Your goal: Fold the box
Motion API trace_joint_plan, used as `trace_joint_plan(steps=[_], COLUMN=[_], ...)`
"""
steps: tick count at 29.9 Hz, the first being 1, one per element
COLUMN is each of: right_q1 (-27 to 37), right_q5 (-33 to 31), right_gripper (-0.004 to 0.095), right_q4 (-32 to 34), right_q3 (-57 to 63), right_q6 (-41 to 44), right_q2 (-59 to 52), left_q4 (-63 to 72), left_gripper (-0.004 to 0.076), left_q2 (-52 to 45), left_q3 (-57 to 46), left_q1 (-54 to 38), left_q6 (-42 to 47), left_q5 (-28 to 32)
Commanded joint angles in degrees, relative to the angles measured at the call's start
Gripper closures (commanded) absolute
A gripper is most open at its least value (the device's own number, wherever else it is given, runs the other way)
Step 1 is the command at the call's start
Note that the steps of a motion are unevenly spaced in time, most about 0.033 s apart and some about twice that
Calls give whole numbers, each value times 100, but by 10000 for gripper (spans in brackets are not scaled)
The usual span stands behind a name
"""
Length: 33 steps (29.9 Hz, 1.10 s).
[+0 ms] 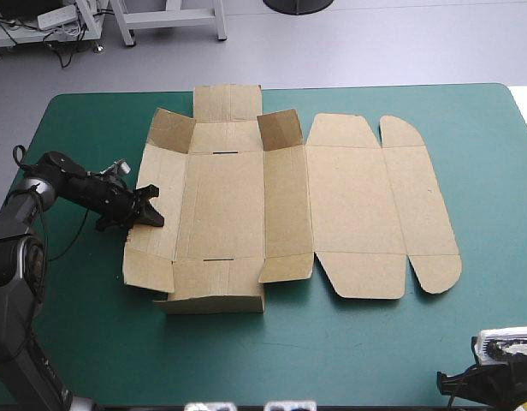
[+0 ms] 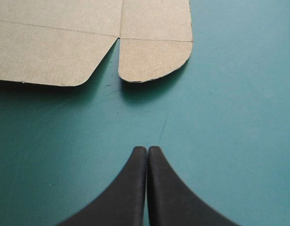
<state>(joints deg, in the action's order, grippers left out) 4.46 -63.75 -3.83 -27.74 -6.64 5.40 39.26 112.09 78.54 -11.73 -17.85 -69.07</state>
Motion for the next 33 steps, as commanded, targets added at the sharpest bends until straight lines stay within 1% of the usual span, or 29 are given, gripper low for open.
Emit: trace_joint_plan(steps=[1, 5, 10, 13, 15, 20, 25, 28, 33], right_q1=[-16, -16, -16, -16, -16, -16, -16, -16, -16], right_q5=[372, 372, 377, 421, 493, 651, 651, 651, 629], right_gripper=[913, 913, 913, 913, 913, 913, 913, 913, 913], right_q4=[22, 22, 22, 22, 22, 36, 49, 76, 100], right_q3=[-143, -143, -143, -143, -143, -143, -143, -143, -143], right_q6=[-3, -3, -3, -3, -39, -178, -178, -178, -178], right_q2=[76, 76, 76, 76, 76, 76, 76, 76, 76], left_q4=[-17, -293, -1205, -2176, -2545, -2648, -3295, -3615, -3730], left_gripper=[731, 731, 732, 734, 734, 734, 734, 734, 734], left_q2=[-156, -345, -931, -1384, -1577, -1820, -1835, -1835, -1835], left_q3=[12, 75, 424, 563, 640, 1040, 1739, 2092, 2515], left_q1=[99, 102, 268, 633, 874, 1472, 2185, 2569, 2987], left_q6=[47, 36, -61, -245, -259, -556, -791, -1128, -1599], left_q5=[-520, -520, -520, -520, -492, -321, -212, 159, 823])
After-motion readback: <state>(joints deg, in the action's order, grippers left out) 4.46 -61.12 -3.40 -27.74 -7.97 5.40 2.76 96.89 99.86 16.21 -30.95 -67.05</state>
